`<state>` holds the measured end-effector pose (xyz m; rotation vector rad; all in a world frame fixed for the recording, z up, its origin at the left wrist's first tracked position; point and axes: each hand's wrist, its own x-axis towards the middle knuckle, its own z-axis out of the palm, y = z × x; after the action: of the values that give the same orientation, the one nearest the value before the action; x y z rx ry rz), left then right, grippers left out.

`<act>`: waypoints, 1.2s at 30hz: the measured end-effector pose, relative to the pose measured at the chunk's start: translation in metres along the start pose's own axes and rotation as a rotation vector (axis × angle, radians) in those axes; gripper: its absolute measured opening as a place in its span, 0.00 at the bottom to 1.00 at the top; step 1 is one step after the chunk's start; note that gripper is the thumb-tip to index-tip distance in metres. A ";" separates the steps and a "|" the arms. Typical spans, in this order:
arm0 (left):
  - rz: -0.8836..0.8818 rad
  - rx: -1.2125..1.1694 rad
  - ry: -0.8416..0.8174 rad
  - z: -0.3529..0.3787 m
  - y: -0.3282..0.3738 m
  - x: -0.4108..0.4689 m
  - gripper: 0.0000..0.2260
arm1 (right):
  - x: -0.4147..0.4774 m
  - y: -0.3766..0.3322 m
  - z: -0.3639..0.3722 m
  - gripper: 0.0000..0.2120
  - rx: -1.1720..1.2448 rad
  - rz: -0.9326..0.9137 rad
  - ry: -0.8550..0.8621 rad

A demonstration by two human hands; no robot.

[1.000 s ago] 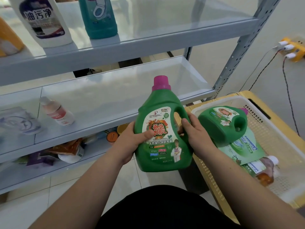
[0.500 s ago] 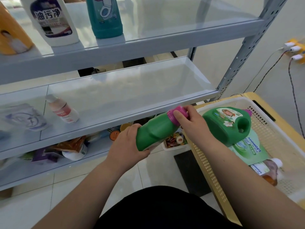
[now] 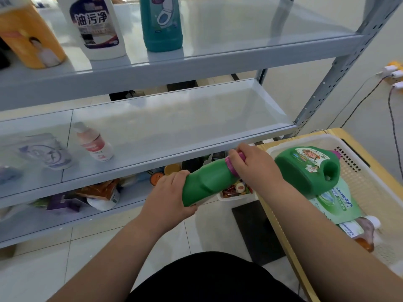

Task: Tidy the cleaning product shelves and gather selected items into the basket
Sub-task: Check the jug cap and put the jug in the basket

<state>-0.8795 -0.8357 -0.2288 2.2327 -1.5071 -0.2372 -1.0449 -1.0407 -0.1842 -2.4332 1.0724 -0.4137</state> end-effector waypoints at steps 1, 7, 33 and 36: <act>0.002 -0.006 -0.029 -0.004 -0.006 0.001 0.38 | -0.002 -0.001 0.000 0.14 -0.026 -0.047 -0.002; -0.024 -0.154 -0.208 -0.023 -0.028 -0.002 0.41 | -0.010 -0.019 0.001 0.12 -0.007 -0.318 0.026; -0.319 -0.875 -0.181 0.003 -0.052 0.120 0.32 | 0.074 0.034 0.058 0.12 0.350 0.282 -0.214; -0.297 -0.682 -0.169 0.008 -0.052 0.155 0.28 | 0.115 0.052 0.050 0.13 0.295 0.235 -0.184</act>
<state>-0.7779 -0.9630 -0.2435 1.8804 -0.9498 -0.9018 -0.9803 -1.1446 -0.2433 -2.0169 1.1140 -0.2451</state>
